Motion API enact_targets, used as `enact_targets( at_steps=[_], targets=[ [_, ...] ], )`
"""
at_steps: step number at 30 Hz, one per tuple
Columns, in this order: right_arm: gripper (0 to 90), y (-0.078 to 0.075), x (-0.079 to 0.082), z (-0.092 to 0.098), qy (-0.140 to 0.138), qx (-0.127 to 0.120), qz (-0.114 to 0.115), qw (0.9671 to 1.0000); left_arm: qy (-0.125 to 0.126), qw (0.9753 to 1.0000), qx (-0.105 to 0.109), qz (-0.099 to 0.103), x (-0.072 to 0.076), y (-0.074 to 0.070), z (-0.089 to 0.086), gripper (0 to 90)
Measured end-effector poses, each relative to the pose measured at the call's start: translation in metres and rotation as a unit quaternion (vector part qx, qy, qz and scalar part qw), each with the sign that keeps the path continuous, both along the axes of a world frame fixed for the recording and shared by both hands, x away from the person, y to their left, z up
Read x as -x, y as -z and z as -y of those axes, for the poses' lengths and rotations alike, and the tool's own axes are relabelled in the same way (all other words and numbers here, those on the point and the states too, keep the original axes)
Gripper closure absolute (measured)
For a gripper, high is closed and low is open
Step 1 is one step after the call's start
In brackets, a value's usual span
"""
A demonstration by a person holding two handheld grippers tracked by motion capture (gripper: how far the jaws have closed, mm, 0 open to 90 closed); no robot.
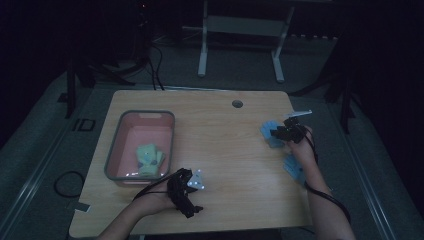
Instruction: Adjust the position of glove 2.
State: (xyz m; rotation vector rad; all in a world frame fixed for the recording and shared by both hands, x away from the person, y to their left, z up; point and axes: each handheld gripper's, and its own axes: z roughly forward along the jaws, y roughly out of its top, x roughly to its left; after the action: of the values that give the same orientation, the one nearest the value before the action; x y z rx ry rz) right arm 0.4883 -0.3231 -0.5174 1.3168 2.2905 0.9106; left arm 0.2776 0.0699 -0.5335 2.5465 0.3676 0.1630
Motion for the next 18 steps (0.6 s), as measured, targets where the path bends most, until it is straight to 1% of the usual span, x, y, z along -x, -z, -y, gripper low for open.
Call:
enact_targets(
  at_steps=[3, 6, 7, 8, 9, 10, 11, 13, 15, 18],
  targets=[
    [56.5, 0.004, -0.002, -0.001, -0.001, 0.017, 0.001, 0.9999, 0.0, 1.0, 0.0, -0.001, 0.001, 0.001, 0.0, 4.6],
    [57.0, 0.009, -0.004, 0.001, 0.006, 0.021, -0.008, 0.9997, 0.001, 1.0, 0.0, -0.002, 0.003, 0.002, 0.0, 4.7],
    [57.4, 0.012, -0.005, 0.003, 0.006, 0.021, -0.015, 0.9997, 0.001, 1.0, 0.0, -0.003, 0.003, 0.002, 0.0, 4.7],
    [57.4, 0.015, -0.006, 0.003, 0.004, 0.028, -0.02, 0.9994, 0.002, 1.0, 0.0, -0.003, 0.003, 0.002, 0.0, 4.6],
    [57.4, 0.015, -0.006, 0.003, 0.004, 0.028, -0.02, 0.9994, 0.002, 1.0, 0.0, -0.003, 0.003, 0.002, 0.0, 4.6],
    [57.9, 0.018, -0.006, 0.003, 0.004, 0.038, -0.025, 0.999, 0.001, 1.0, -0.001, -0.003, 0.003, 0.002, 0.0, 4.6],
    [58.5, 0.022, -0.005, 0.004, -0.003, 0.036, -0.021, 0.9991, 0.003, 1.0, 0.001, -0.004, 0.002, 0.002, -0.001, 4.7],
    [60.1, 0.022, -0.005, 0.005, 0.0, 0.032, -0.024, 0.9992, 0.003, 1.0, 0.001, -0.005, 0.002, 0.002, -0.001, 4.6],
    [64.2, 0.021, -0.005, 0.003, 0.002, 0.034, -0.025, 0.9991, 0.003, 1.0, 0.001, -0.003, 0.003, 0.002, 0.0, 4.6],
    [72.9, 0.021, -0.004, 0.0, 0.004, 0.038, -0.028, 0.9989, 0.001, 1.0, 0.0, -0.002, 0.003, 0.003, -0.001, 4.7]
  ],
)
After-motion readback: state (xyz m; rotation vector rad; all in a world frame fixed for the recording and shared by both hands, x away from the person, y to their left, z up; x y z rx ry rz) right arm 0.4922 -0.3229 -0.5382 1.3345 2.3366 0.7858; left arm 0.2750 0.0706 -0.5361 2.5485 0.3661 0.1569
